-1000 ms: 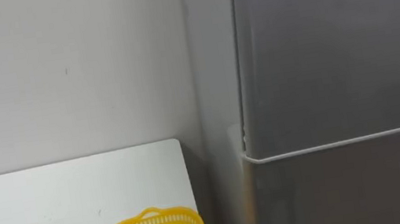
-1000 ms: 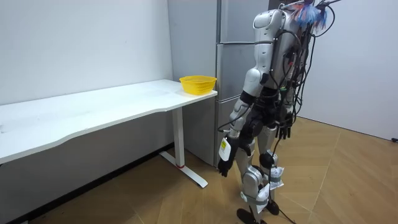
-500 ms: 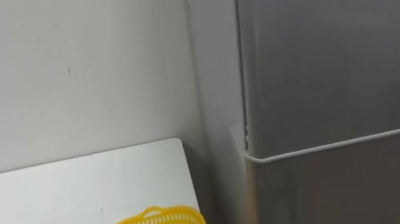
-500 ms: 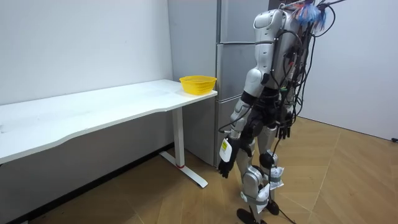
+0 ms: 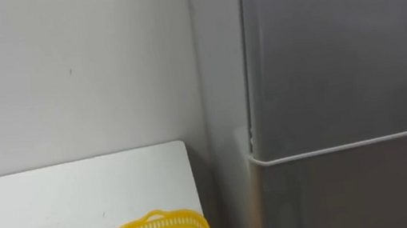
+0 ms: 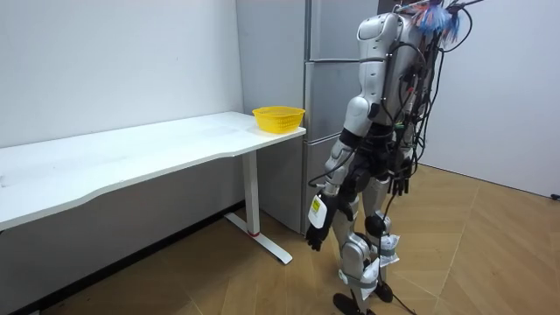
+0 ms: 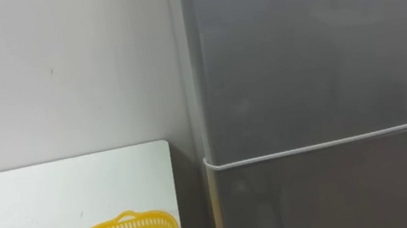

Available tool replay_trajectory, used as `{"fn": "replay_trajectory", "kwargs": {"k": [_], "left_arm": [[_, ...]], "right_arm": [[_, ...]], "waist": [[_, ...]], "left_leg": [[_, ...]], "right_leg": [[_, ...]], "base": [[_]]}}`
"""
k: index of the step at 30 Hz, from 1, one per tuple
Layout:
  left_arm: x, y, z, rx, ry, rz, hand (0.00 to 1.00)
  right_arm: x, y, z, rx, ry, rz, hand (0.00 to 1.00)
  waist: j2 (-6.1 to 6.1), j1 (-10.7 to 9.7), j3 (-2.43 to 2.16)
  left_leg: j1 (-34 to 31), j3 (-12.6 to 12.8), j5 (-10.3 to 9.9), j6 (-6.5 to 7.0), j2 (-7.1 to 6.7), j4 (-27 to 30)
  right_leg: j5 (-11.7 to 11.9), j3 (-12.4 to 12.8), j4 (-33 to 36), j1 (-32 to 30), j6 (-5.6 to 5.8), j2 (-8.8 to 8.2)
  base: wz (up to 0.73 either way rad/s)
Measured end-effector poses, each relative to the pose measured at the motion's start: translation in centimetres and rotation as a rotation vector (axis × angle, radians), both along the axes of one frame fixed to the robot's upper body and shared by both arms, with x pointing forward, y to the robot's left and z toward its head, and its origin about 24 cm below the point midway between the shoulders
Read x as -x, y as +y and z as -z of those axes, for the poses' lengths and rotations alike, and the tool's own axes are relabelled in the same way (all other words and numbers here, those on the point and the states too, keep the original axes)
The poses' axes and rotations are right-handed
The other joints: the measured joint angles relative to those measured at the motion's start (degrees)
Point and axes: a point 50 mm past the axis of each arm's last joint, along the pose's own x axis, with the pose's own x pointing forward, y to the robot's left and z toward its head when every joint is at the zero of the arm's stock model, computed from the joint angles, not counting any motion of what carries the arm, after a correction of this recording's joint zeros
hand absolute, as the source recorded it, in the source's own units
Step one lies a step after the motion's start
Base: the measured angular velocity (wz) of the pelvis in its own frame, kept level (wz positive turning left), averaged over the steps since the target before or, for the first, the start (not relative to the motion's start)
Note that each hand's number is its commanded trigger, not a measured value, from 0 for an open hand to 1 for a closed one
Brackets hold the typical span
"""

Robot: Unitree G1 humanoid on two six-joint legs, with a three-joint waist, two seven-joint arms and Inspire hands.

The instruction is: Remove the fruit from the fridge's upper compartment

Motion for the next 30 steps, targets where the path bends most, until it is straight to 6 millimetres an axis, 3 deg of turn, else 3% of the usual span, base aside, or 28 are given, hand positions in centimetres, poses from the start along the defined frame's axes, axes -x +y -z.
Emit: {"fn": "replay_trajectory", "kwargs": {"k": [8,14,20,26,28,30], "left_arm": [[0.4,-0.1,0.1,-0.014,-0.005,-0.088,0.00],[1.5,0.1,0.1,-0.011,-0.016,-0.268,0.00],[2.5,0.5,-0.1,-0.044,-0.060,-0.552,0.00],[3.6,1.1,-0.3,-0.120,-0.124,-0.952,0.00],[3.6,1.5,-0.4,-0.158,-0.160,-1.156,0.00],[3.2,1.9,-0.5,-0.181,-0.201,-1.302,0.00]], "right_arm": [[0.1,0.0,0.0,0.003,0.006,0.002,0.00],[0.3,0.0,0.0,0.003,0.007,0.024,0.00],[0.0,-0.1,0.0,0.005,-0.004,0.039,0.00],[0.2,-0.3,0.0,0.017,-0.004,0.095,0.00],[0.4,-0.6,-0.1,0.033,-0.012,0.167,0.00],[0.5,-0.9,-0.2,0.052,-0.020,0.209,0.00]], "waist": [[-0.02,-0.2,-0.03],[-0.01,0.0,-0.05],[0.12,0.3,-0.11],[0.19,0.5,-0.12],[0.25,0.8,-0.14],[0.35,1.8,-0.22]], "left_leg": [[0.0,-0.2,0.0,0.00,0.00,0.0],[-0.1,-0.5,0.0,0.00,-0.03,0.1],[-0.1,-0.5,0.0,0.00,-0.08,0.2],[-0.3,-0.9,0.0,0.00,-0.10,0.2],[-0.7,-1.4,0.0,0.01,-0.14,0.3],[-0.7,-1.5,0.0,0.00,-0.13,0.3]], "right_leg": [[0.0,-0.1,0.1,0.1,-0.01,-0.02],[0.0,-0.8,-0.1,0.1,-0.01,-0.17],[0.0,-0.8,0.0,0.0,0.01,-0.24],[0.0,-1.3,0.1,0.1,-0.01,-0.31],[0.0,-1.5,0.0,-0.1,-0.01,-0.36],[0.0,-1.6,0.1,-0.2,-0.02,-0.35]], "base": [[0.00],[0.02],[0.00],[0.04],[0.07],[0.00]]}}
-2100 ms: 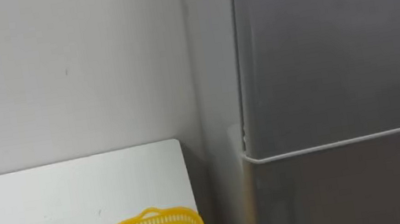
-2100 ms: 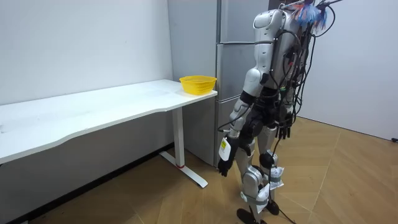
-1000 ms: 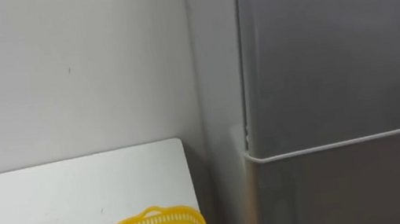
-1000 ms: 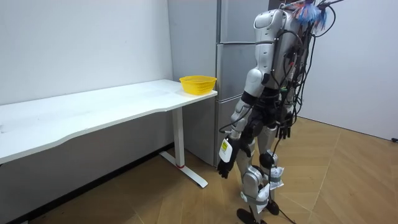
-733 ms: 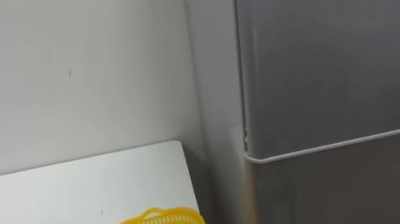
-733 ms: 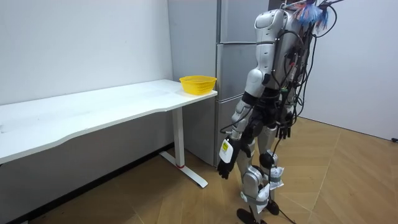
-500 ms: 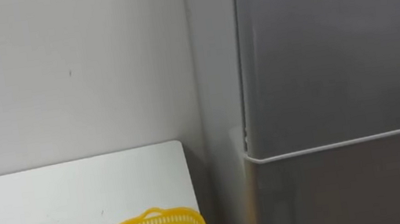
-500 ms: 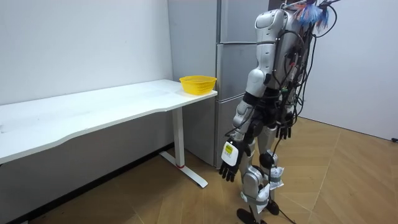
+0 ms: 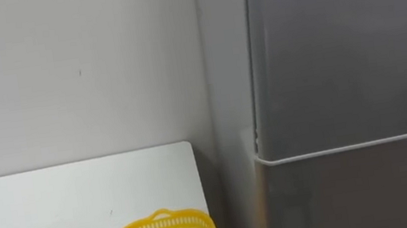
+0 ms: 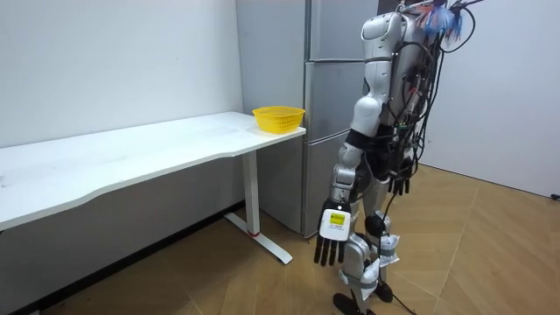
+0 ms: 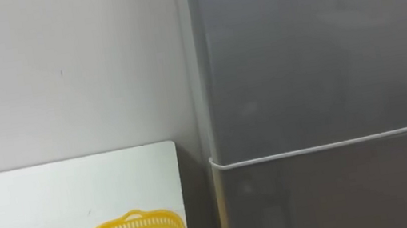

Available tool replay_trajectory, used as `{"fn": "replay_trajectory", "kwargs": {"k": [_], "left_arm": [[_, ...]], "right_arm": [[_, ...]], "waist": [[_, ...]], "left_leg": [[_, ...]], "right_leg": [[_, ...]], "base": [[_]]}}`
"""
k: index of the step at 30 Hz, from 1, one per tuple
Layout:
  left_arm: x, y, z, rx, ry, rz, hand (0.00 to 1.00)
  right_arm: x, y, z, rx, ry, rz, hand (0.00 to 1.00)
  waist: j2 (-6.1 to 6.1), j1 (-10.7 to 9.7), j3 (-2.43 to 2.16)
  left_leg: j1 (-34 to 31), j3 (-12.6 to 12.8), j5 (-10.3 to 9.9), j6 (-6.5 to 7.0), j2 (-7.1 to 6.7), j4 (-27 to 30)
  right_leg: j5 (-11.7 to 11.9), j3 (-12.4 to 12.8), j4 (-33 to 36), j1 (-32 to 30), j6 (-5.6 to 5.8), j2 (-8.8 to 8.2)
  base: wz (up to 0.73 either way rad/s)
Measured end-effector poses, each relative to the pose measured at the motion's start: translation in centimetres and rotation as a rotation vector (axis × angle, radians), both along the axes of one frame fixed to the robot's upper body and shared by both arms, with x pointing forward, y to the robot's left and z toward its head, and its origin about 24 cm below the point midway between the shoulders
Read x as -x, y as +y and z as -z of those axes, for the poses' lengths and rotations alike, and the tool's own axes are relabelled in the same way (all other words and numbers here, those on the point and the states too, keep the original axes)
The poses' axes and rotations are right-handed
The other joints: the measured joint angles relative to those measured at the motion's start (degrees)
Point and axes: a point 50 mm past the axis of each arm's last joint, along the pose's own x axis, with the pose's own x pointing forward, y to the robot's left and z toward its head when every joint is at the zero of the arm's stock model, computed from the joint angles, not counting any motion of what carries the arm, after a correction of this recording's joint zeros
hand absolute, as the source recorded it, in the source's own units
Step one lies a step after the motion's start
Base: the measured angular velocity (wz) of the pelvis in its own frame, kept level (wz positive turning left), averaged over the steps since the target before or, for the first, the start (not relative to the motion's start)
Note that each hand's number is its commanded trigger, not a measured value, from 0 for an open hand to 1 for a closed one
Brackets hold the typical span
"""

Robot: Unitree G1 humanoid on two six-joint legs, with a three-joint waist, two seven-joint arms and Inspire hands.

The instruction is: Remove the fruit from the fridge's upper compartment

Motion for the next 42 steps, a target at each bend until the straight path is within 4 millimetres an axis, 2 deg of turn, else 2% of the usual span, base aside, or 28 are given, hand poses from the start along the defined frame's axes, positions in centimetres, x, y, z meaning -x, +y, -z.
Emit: {"fn": "replay_trajectory", "kwargs": {"k": [2,7,11,17,20,24,29,32,38,41,42], "left_arm": [[-0.7,0.4,-0.1,-0.031,-0.062,-0.195,0.00],[-2.1,1.1,-0.4,-0.065,-0.186,-0.554,0.00],[-4.1,2.7,-1.3,-0.129,-0.336,-0.746,0.00],[-6.5,4.5,-2.8,-0.209,-0.488,-0.868,0.00],[-8.6,6.0,-4.7,-0.273,-0.582,-0.895,0.00],[-10.2,7.6,-6.9,-0.387,-0.621,-0.847,0.00],[-11.8,9.9,-11.0,-0.617,-0.661,-0.788,0.00],[-13.0,11.1,-14.9,-0.782,-0.739,-0.774,0.00],[-15.1,11.7,-21.4,-1.049,-0.897,-0.699,0.00],[-15.9,10.9,-26.1,-1.228,-1.063,-0.620,0.00],[-16.0,10.8,-26.9,-1.252,-1.093,-0.609,0.00]], "right_arm": [[0.0,-0.3,-0.1,0.017,-0.001,0.005,0.00],[-0.8,-0.8,-0.2,0.028,-0.037,0.006,0.00],[-1.3,-1.1,-0.3,0.053,-0.070,-0.023,0.00],[-2.2,-1.2,-0.4,0.062,-0.132,-0.047,0.00],[-2.7,-1.3,-0.4,0.065,-0.166,-0.078,0.00],[-2.9,-1.5,-0.6,0.069,-0.197,-0.107,0.00],[-2.6,-1.5,-0.6,0.073,-0.213,-0.107,0.00],[-2.3,-1.6,-0.6,0.097,-0.220,-0.109,0.00],[-2.2,-1.6,-0.6,0.104,-0.217,-0.106,0.00],[-1.7,-1.5,-0.6,0.102,-0.203,-0.113,0.00],[-1.5,-1.5,-0.6,0.101,-0.197,-0.113,0.00]], "waist": [[0.22,1.1,-0.12],[0.46,2.6,-0.19],[0.27,2.9,-0.22],[-0.09,3.2,-0.24],[-0.36,3.4,-0.19],[0.05,4.0,-0.38],[0.36,4.3,-0.45],[0.68,4.3,-0.45],[1.00,4.1,-0.48],[1.24,4.1,-0.43],[1.32,4.1,-0.41]], "left_leg": [[0.0,0.0,0.0,0.00,0.00,0.0],[-0.4,-0.2,0.0,0.00,-0.01,0.3],[-1.8,-1.0,0.0,-0.01,-0.04,0.9],[-2.1,-1.3,0.0,-0.05,-0.06,1.0],[-2.1,-1.3,0.0,-0.04,-0.06,1.2],[-1.9,-1.2,0.0,-0.04,-0.10,0.7],[-2.1,-1.6,0.0,-0.03,-0.17,0.7],[-1.9,-1.6,0.0,-0.03,-0.19,0.8],[-1.8,-1.9,0.0,-0.02,-0.24,0.8],[-1.8,-2.0,0.0,-0.02,-0.26,0.7],[-1.8,-2.0,0.0,-0.02,-0.26,0.7]], "right_leg": [[0.0,0.0,0.0,0.0,-0.02,-0.01],[0.0,-0.5,0.0,-0.1,-0.04,-0.07],[0.1,-0.9,0.0,-1.0,-0.13,-0.08],[0.1,-0.9,0.2,-1.6,-0.20,-0.05],[0.1,-0.7,0.9,-1.8,-0.21,-0.09],[0.1,-0.3,1.0,-1.8,-0.20,-0.01],[0.1,-0.6,0.9,-2.0,-0.23,-0.04],[0.1,-0.5,0.8,-2.0,-0.23,-0.01],[0.1,-0.6,0.8,-1.8,-0.23,-0.02],[0.1,-0.5,0.8,-1.8,-0.23,0.11],[0.1,-0.5,0.8,-1.8,-0.23,0.10]], "base": [[0.00],[0.03],[0.08],[0.01],[0.00],[-0.06],[0.01],[0.00],[0.00],[-0.01],[0.00]]}}
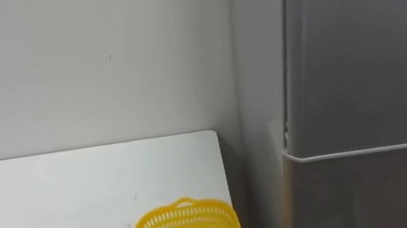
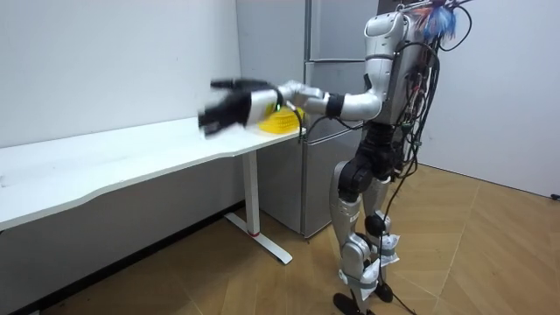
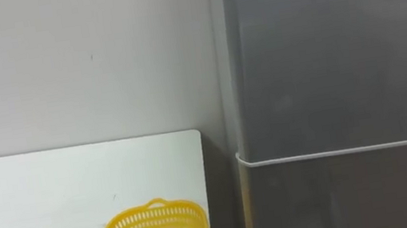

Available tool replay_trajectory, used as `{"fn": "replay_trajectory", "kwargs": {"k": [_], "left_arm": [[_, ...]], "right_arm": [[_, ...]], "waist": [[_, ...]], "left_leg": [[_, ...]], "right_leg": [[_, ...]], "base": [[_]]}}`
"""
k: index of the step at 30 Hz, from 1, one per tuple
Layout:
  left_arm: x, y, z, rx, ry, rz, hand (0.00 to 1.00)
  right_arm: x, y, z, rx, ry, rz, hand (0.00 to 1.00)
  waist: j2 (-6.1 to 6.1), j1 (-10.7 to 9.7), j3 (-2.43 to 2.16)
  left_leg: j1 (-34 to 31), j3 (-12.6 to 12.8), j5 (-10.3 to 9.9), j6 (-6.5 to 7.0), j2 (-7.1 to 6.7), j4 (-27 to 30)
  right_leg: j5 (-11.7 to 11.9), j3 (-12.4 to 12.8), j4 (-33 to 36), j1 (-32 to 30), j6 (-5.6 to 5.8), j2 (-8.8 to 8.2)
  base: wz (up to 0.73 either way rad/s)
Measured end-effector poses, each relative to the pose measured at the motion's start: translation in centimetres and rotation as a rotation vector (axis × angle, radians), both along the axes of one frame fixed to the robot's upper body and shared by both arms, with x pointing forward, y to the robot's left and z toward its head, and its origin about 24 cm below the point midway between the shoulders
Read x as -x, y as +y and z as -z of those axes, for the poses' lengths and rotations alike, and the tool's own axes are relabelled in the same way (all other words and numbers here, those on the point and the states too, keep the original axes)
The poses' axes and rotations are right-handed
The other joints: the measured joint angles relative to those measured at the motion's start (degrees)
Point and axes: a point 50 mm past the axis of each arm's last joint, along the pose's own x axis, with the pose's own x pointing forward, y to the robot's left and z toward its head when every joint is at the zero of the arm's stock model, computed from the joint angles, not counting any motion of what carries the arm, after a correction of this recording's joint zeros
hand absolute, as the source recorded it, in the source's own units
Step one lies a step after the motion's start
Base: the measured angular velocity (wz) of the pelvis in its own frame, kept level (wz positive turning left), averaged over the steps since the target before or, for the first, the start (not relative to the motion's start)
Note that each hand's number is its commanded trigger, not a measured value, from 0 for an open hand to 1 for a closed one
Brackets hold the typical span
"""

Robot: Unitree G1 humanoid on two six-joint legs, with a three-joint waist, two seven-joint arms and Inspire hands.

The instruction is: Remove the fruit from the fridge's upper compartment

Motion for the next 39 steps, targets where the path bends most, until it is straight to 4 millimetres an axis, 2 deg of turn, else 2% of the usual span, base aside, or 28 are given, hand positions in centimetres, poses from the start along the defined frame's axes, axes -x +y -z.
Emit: {"fn": "replay_trajectory", "kwargs": {"k": [1,3,6,9,11,15,17,19,22,25,30,33,39], "left_arm": [[0.0,-0.3,-1.4,-0.062,-0.032,0.008,0.00],[0.2,-0.7,-2.9,-0.125,-0.074,0.023,0.00],[0.0,-1.2,-4.3,-0.228,-0.077,0.055,0.00],[-0.7,-1.9,-5.2,-0.322,-0.060,0.142,0.00],[-1.6,-3.0,-5.8,-0.361,-0.070,0.257,0.00],[-3.6,-5.2,-6.8,-0.445,-0.089,0.487,0.00],[-4.4,-6.2,-7.5,-0.475,-0.133,0.595,0.00],[-4.7,-7.7,-8.7,-0.497,-0.240,0.780,0.00],[-5.4,-9.1,-9.6,-0.492,-0.361,0.975,0.00],[-6.3,-10.3,-10.2,-0.510,-0.406,1.095,0.00],[-7.5,-12.1,-10.8,-0.585,-0.416,1.270,0.00],[-7.8,-13.0,-10.8,-0.614,-0.410,1.353,0.00],[-8.3,-14.5,-10.3,-0.644,-0.383,1.484,0.00]], "right_arm": [[0.4,0.0,0.0,0.000,0.008,0.002,0.00],[0.8,0.0,0.0,0.000,0.017,0.005,0.00],[0.9,0.0,0.0,-0.011,0.023,0.008,0.00],[1.1,0.1,0.1,-0.033,0.035,0.012,0.00],[1.2,0.3,0.1,-0.056,0.052,0.010,0.00],[1.1,0.4,0.2,-0.080,0.068,0.010,0.00],[1.0,0.4,0.2,-0.085,0.069,0.006,0.00],[0.9,0.5,0.2,-0.091,0.075,0.000,0.00],[1.0,0.4,0.2,-0.095,0.087,0.006,0.00],[1.0,0.4,0.3,-0.104,0.103,0.007,0.00],[0.8,0.3,0.2,-0.094,0.106,-0.004,0.00],[0.8,0.3,0.2,-0.084,0.104,-0.004,0.00],[0.6,0.2,0.2,-0.082,0.101,-0.015,0.00]], "waist": [[0.17,-0.2,0.05],[0.42,-0.8,0.19],[0.96,-1.4,0.69],[1.11,-2.0,0.85],[1.06,-3.4,0.85],[0.77,-4.6,0.82],[0.82,-5.7,0.61],[0.28,-6.3,0.67],[0.14,-6.8,0.76],[0.07,-7.5,1.11],[-0.01,-8.5,1.17],[0.16,-9.2,1.05],[0.74,-9.7,0.50]], "left_leg": [[0.0,-0.1,0.0,0.00,-0.01,0.0],[0.0,-0.3,0.0,0.00,-0.04,0.0],[-0.1,-0.2,0.0,0.00,-0.02,0.1],[-0.4,-0.3,0.0,0.00,-0.02,0.1],[-0.5,-0.9,0.0,0.01,-0.11,0.2],[-0.8,-0.9,0.0,0.01,-0.12,0.7],[-1.1,-0.9,0.0,0.01,-0.12,1.1],[-1.0,-0.9,0.0,0.01,-0.13,1.2],[-1.0,-0.9,0.0,0.00,-0.13,1.2],[-1.1,-0.9,0.0,0.00,-0.12,1.1],[-1.2,-0.7,0.0,0.00,-0.10,1.1],[-1.1,-0.3,0.0,0.00,-0.07,1.1],[-1.2,0.6,0.0,-0.01,0.10,1.1]], "right_leg": [[0.0,-0.1,0.0,0.1,0.00,-0.07],[0.0,-0.2,0.0,0.3,0.00,-0.10],[0.0,0.0,0.0,0.1,0.00,-0.08],[0.0,0.0,-0.1,-0.2,-0.01,-0.10],[0.0,-0.3,-0.3,0.1,-0.01,-0.12],[0.0,-0.1,-0.7,0.1,-0.02,-0.08],[0.0,-0.1,-0.8,0.1,-0.03,-0.10],[0.0,0.0,-0.7,0.0,-0.03,-0.11],[0.0,0.1,-0.8,0.0,-0.03,-0.10],[0.0,0.2,-0.8,-0.1,-0.03,-0.07],[0.0,0.3,-0.9,-0.2,-0.03,-0.08],[0.0,0.4,-0.9,-0.2,-0.02,-0.07],[0.1,1.4,-0.5,-0.8,-0.12,0.06]], "base": [[0.03],[0.05],[-0.01],[0.00],[0.09],[0.01],[0.00],[-0.04],[-0.02],[0.00],[0.00],[-0.03],[-0.10]]}}
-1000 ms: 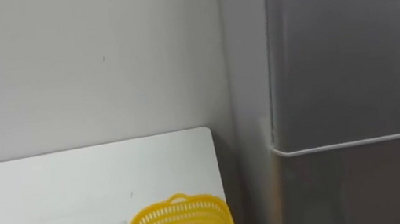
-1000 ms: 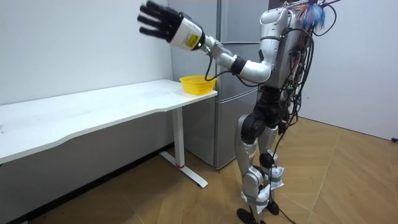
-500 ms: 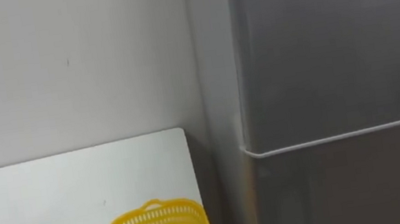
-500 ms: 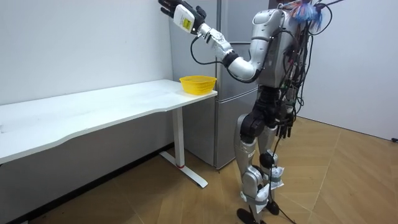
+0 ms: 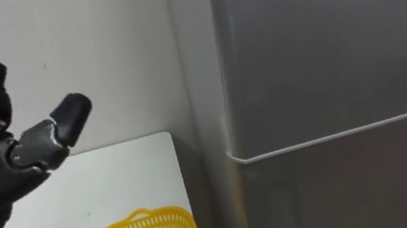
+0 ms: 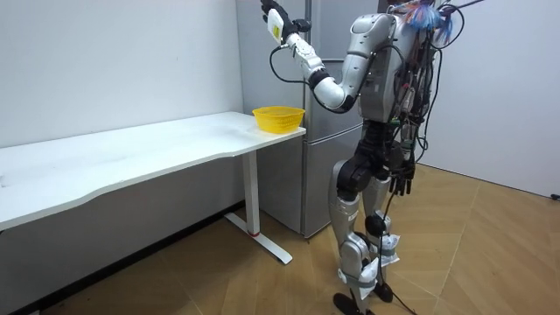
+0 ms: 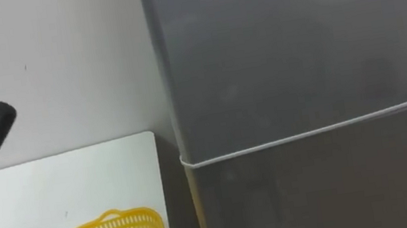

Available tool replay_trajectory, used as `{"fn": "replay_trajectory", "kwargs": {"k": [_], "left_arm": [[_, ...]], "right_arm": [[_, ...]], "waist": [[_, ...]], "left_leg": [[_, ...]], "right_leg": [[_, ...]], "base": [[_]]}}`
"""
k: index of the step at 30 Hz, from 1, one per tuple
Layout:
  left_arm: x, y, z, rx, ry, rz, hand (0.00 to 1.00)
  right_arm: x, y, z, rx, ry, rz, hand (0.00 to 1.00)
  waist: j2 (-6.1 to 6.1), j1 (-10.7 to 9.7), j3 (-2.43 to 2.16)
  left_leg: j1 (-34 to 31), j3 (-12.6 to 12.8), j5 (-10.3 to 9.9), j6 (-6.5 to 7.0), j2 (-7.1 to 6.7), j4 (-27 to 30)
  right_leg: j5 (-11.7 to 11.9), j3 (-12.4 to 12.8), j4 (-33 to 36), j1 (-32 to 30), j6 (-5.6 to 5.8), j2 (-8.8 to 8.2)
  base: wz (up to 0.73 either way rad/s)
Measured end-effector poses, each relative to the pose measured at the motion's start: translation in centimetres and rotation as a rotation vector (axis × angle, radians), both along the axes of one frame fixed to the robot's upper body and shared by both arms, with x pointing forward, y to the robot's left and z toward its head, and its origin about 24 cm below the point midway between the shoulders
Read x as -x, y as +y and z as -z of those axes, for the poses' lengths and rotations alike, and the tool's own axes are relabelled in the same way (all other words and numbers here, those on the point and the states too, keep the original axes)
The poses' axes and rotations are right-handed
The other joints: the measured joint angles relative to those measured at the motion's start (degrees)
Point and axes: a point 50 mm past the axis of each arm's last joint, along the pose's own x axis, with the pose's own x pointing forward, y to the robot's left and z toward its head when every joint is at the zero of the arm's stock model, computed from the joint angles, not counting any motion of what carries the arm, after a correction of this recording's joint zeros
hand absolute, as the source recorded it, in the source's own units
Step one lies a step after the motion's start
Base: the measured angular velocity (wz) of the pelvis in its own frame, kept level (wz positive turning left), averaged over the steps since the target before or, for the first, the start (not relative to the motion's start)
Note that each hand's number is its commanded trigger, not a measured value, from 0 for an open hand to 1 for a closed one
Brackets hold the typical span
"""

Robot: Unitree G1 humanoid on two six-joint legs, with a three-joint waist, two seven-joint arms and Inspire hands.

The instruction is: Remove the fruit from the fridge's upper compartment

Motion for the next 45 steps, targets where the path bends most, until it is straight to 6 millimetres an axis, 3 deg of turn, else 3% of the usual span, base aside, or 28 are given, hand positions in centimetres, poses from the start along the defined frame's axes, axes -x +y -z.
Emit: {"fn": "replay_trajectory", "kwargs": {"k": [8,12,14,19,23,32,45], "left_arm": [[-0.2,-1.8,0.4,-0.056,0.003,0.138,0.00],[-0.2,-3.1,0.7,-0.088,-0.002,0.228,0.00],[-0.3,-4.1,0.9,-0.100,0.004,0.276,0.00],[-0.4,-5.6,1.4,-0.113,0.033,0.357,0.00],[-0.4,-5.8,1.2,-0.124,0.019,0.379,0.00],[-0.4,-5.9,1.2,-0.129,0.016,0.385,0.00],[-0.4,-6.8,1.7,-0.245,0.020,0.387,0.00]], "right_arm": [[-0.5,-0.1,0.0,-0.001,0.008,-0.057,0.00],[-0.5,0.0,0.0,-0.011,0.018,-0.076,0.00],[-0.6,0.0,0.0,-0.016,0.017,-0.076,0.00],[-1.2,0.1,0.0,-0.012,0.016,-0.105,0.00],[-1.5,0.1,0.0,-0.013,0.013,-0.104,0.00],[-1.4,0.1,0.0,-0.015,0.017,-0.087,0.00],[-1.2,0.1,0.0,-0.011,0.026,-0.088,0.00]], "waist": [[0.22,-1.3,0.02],[0.54,-1.7,-0.18],[0.89,-2.1,-0.35],[1.94,-3.2,-0.13],[2.35,-4.1,0.13],[1.92,-4.1,0.57],[1.80,-4.0,0.54]], "left_leg": [[-0.4,0.8,0.0,0.00,0.15,0.0],[-0.8,1.3,0.0,-0.01,0.19,0.1],[-0.7,1.3,0.0,-0.01,0.22,0.2],[0.1,1.7,0.0,-0.01,0.27,0.1],[0.1,1.9,0.0,-0.02,0.30,0.0],[0.0,1.7,0.0,-0.02,0.28,0.0],[-0.8,1.8,0.0,-0.02,0.26,0.1]], "right_leg": [[0.0,0.9,0.3,-0.3,-0.02,0.20],[0.1,1.0,0.7,-1.1,-0.03,0.17],[0.1,1.0,0.6,-1.0,-0.04,0.17],[0.2,1.4,0.6,-0.8,-0.07,0.22],[0.2,1.5,0.8,-1.0,-0.08,0.23],[0.2,1.4,0.6,-1.1,-0.07,0.22],[0.2,1.0,0.6,-1.1,-0.08,0.19]], "base": [[-0.02],[0.00],[0.00],[-0.05],[-0.01],[0.00],[0.01]]}}
